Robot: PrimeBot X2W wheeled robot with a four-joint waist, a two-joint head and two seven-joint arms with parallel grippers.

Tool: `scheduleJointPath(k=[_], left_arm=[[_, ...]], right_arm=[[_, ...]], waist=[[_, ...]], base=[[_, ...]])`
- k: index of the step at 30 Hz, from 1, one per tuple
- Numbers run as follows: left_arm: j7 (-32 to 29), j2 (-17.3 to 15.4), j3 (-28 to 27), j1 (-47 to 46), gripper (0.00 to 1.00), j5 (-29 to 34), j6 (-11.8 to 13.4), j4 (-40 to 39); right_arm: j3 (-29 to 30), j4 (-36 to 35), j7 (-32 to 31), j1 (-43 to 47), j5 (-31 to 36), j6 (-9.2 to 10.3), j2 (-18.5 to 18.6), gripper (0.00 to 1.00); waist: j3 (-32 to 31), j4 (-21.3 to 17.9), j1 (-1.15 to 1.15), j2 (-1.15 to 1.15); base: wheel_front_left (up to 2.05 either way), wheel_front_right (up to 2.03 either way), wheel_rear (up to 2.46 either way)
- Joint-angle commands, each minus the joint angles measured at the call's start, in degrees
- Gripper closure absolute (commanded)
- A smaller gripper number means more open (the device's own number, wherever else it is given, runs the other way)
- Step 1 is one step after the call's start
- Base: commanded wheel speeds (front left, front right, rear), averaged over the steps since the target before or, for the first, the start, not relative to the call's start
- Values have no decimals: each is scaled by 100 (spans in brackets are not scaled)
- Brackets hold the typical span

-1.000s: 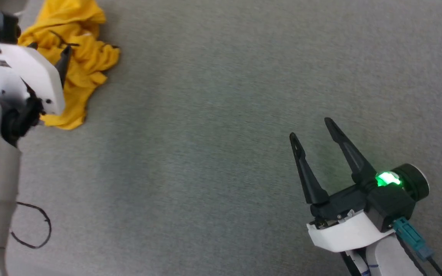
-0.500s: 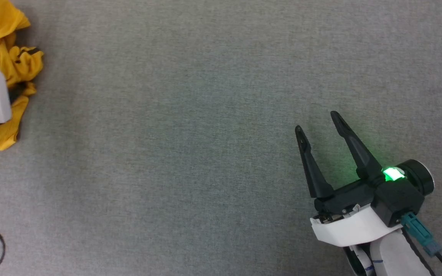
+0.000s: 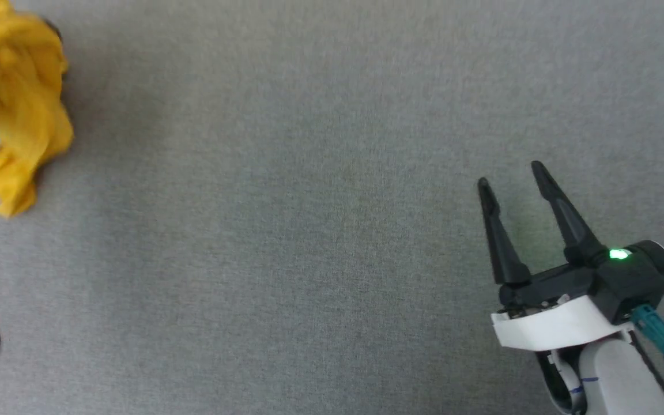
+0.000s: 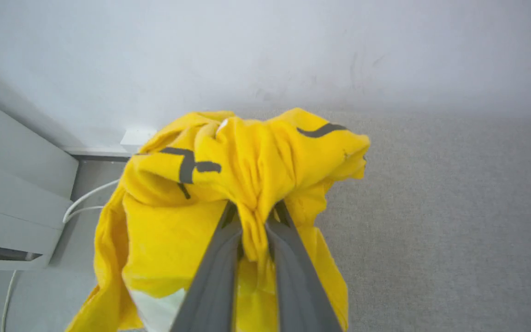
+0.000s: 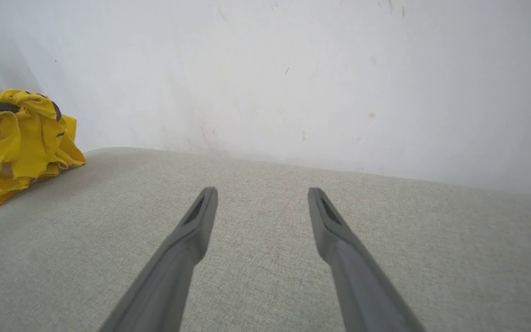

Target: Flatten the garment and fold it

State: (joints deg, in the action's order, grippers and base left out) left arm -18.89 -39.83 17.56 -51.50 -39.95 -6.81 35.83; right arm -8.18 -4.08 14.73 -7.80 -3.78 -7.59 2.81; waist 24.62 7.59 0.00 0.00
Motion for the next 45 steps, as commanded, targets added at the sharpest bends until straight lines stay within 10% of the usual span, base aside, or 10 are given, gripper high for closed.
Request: scheduleJointPath(k=[1, 15, 31, 32, 33, 45], left_arm=[[250, -19, -44, -162, 100, 96, 37, -60], [1333, 558, 367, -86, 100, 519, 153, -1586], [1351, 2978, 2187, 1735, 100, 298, 468, -2035], [1328, 3082, 2338, 1803, 91, 338, 450, -1863], [1316, 3162, 2482, 1848, 0, 393, 422, -1692], [2351, 3266, 2688, 1683, 0, 712, 269, -1144]], right_arm=[[75, 39, 27, -4, -53, 10, 7, 0], [884, 224, 27, 188, -154, 10, 7, 0], [751, 357, 27, 183, -546, 10, 7, 0], [725, 380, 27, 170, -557, 10, 7, 0], [690, 408, 27, 158, -563, 10, 7, 0], [803, 661, 27, 316, -472, 10, 7, 0]], waist=[[-543, -1, 0, 0], [-1805, -496, 0, 0], [-1491, -1554, 0, 0], [-1451, -1606, 0, 0], [-1421, -1653, 0, 0], [-1802, -1544, 0, 0]], base=[[0, 0, 0], [0, 0, 0], [0, 0, 0], [0, 0, 0], [0, 0, 0], [0, 0, 0]])
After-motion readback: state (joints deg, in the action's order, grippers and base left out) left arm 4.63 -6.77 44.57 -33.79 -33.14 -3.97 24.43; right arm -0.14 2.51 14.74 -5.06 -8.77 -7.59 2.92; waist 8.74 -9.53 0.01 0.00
